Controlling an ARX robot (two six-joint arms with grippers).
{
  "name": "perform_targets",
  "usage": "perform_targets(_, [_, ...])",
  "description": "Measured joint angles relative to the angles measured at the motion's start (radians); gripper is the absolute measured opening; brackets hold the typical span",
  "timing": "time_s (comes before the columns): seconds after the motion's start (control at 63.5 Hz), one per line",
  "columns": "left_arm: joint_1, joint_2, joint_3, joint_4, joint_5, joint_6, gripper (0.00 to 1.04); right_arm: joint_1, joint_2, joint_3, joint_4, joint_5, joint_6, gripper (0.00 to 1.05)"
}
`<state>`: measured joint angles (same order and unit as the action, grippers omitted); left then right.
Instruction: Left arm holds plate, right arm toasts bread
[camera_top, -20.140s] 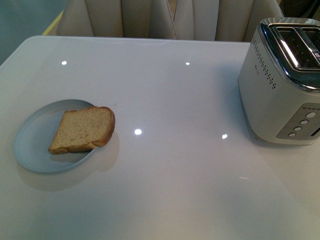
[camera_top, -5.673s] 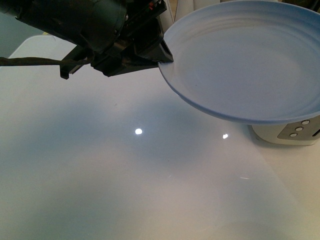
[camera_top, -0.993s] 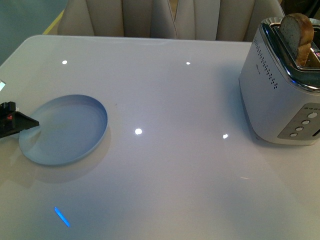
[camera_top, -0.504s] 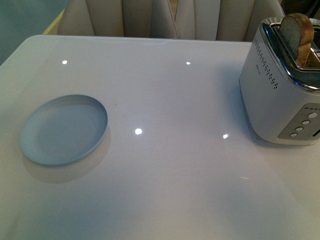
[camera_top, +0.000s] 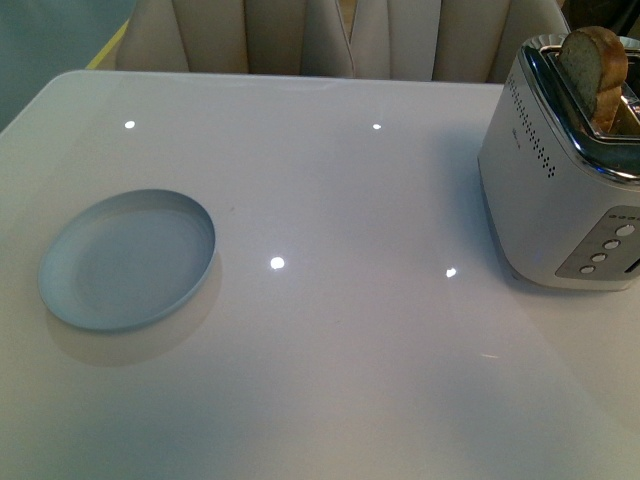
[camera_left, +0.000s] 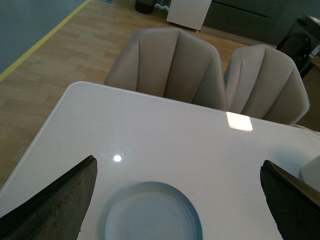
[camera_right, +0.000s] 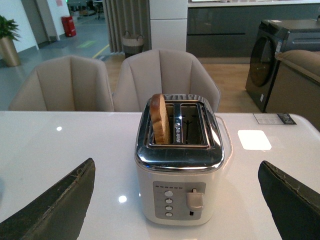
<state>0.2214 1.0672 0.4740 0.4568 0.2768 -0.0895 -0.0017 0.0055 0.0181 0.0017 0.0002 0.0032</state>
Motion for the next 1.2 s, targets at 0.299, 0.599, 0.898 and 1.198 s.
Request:
perform_targets(0.299, [-0.084, -0.323, -0.268, 0.080, -0.146, 0.074, 0.28, 0.000, 0.000, 0.000, 0.000, 0.000, 0.000, 0.96])
perform_targets(0.599, [-0.216, -0.493, -0.376, 0.016, -0.268, 0.079, 0.03, 0.000, 0.000, 0.000, 0.000, 0.000, 0.000, 0.96])
perform_targets(0.898, [-0.220, -0.631, -0.425, -0.072, -0.277, 0.079, 0.03, 0.000, 0.000, 0.000, 0.000, 0.000, 0.000, 0.96])
perform_targets(1.198, [-0.220, -0.747, -0.461, -0.135, -0.277, 0.079, 0.03, 0.000, 0.000, 0.000, 0.000, 0.000, 0.000, 0.96])
